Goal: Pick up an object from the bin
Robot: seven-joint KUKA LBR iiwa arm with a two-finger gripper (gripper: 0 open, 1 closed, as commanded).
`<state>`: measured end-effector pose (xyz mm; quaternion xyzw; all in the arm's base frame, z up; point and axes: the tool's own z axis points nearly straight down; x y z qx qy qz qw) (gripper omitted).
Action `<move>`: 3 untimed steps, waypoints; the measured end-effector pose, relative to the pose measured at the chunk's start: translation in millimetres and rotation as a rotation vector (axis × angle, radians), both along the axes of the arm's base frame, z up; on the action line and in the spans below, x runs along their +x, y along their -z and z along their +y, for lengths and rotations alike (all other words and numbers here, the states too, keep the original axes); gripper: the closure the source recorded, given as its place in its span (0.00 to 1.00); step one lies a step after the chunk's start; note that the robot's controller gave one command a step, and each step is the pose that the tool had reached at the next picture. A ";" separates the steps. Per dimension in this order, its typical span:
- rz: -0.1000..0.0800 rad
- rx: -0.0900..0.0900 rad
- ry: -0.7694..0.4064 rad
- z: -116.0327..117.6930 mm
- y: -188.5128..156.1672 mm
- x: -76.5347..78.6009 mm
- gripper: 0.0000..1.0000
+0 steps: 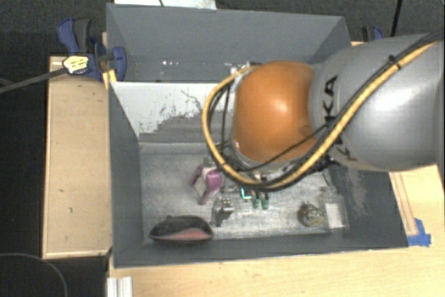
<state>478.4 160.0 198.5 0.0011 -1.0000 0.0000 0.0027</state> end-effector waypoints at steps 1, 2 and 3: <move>-0.001 -0.002 -0.136 -66.1 110.2 58.5 0.00; -0.010 0.004 -0.370 -1.3 126.1 79.9 0.00; -0.010 0.003 -0.361 -2.4 125.4 80.3 1.00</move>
Offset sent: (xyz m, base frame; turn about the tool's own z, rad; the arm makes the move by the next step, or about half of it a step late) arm 0.0587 -0.0628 -0.1070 -0.1399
